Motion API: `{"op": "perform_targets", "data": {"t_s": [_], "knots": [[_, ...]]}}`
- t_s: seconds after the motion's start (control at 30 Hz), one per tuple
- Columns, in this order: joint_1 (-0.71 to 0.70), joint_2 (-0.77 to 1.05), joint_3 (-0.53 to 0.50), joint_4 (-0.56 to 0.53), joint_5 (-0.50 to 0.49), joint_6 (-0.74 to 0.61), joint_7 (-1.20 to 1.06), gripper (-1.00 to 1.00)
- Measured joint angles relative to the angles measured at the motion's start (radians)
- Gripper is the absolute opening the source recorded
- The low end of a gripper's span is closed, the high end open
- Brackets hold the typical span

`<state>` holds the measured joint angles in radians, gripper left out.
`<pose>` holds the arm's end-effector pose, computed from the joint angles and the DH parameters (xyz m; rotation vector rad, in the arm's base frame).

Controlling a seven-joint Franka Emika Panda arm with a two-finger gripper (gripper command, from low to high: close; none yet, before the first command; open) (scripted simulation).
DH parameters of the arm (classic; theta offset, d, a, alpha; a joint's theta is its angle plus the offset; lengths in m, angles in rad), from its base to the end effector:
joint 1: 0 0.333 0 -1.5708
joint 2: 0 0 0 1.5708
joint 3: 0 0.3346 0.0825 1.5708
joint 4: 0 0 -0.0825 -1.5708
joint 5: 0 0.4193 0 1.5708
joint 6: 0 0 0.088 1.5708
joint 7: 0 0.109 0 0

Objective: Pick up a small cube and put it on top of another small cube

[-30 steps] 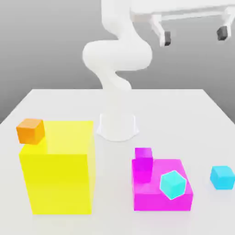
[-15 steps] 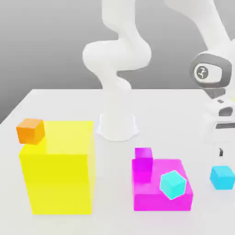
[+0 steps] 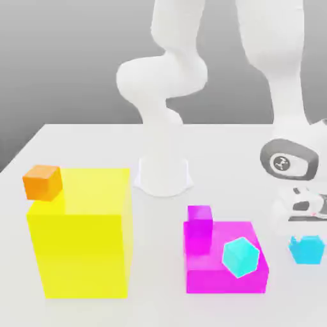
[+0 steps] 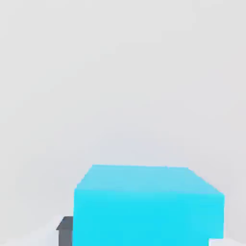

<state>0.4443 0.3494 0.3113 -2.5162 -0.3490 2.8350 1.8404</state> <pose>0.3224 0.3449 0.1359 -2.9097 1.1771 0.0007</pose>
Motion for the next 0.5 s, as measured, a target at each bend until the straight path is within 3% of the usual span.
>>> {"op": "perform_targets", "data": {"t_s": [0.2,0.37,0.5], "knots": [[-0.1,-0.221,0.082,-0.074,0.217,-0.129,-0.209,-1.0],[-0.169,-0.414,0.033,-0.165,0.361,-0.217,-0.42,-1.0],[-0.182,-0.56,-0.039,-0.237,0.419,-0.289,-0.55,-1.0]]}}
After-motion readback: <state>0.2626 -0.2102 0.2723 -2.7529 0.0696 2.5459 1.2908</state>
